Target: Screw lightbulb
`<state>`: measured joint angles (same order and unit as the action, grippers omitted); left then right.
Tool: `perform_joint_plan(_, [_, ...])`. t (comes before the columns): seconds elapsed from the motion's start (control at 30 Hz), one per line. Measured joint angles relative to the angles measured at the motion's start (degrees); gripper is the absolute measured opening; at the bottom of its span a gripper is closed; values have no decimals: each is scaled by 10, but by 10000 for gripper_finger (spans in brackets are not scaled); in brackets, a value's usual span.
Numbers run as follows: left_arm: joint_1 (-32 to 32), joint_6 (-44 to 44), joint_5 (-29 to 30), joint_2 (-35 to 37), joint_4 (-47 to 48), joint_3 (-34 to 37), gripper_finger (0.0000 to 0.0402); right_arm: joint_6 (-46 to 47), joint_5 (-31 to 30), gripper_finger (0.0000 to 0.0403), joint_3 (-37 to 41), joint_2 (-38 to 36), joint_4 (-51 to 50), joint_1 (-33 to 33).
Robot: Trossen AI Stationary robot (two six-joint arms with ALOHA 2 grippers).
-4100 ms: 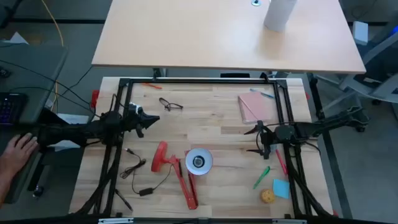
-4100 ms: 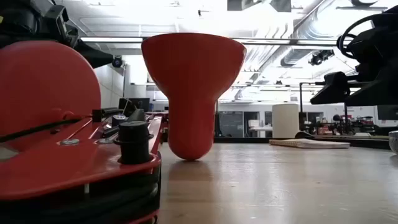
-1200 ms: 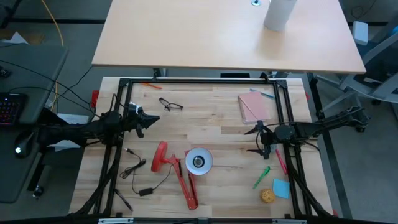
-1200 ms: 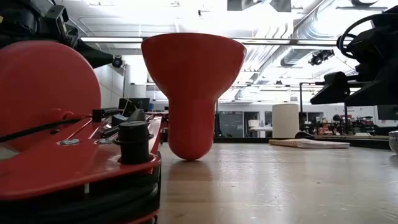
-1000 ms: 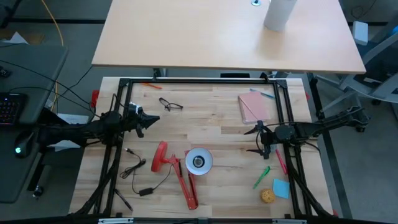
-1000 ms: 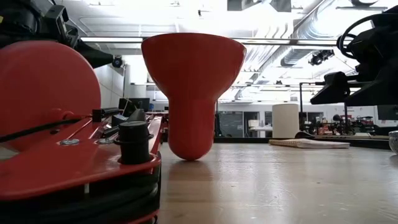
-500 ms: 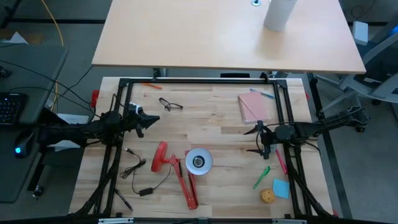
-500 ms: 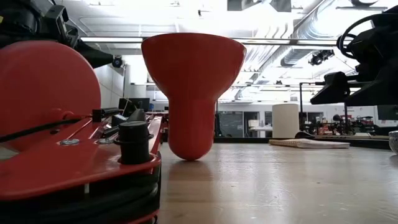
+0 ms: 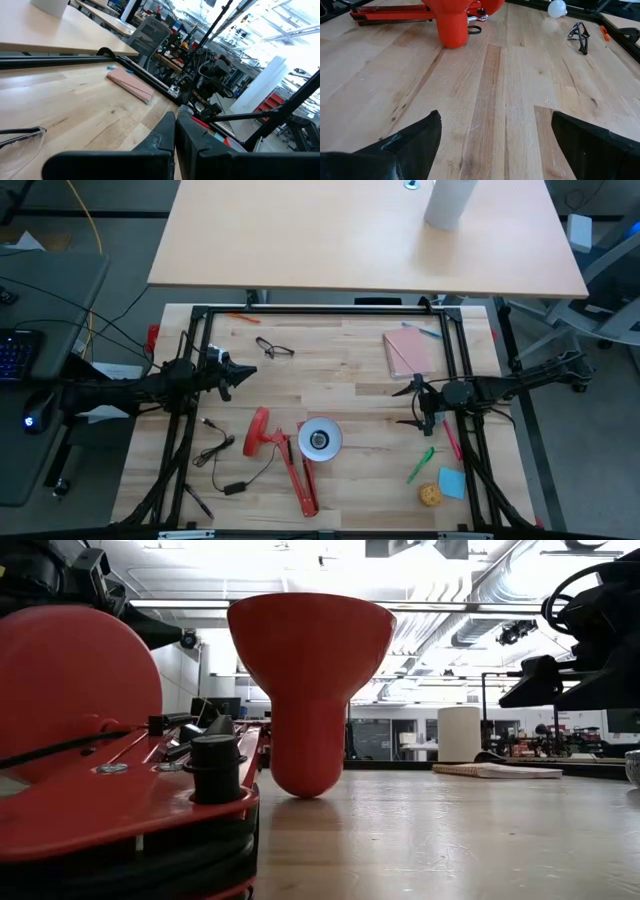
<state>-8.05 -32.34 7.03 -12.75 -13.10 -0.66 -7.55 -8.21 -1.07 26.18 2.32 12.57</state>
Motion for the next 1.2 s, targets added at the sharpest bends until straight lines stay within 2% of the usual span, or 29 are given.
perform_joint_plan(1.2, [0,0,0,0,0,0,0,0,0,367,0,0,0,0])
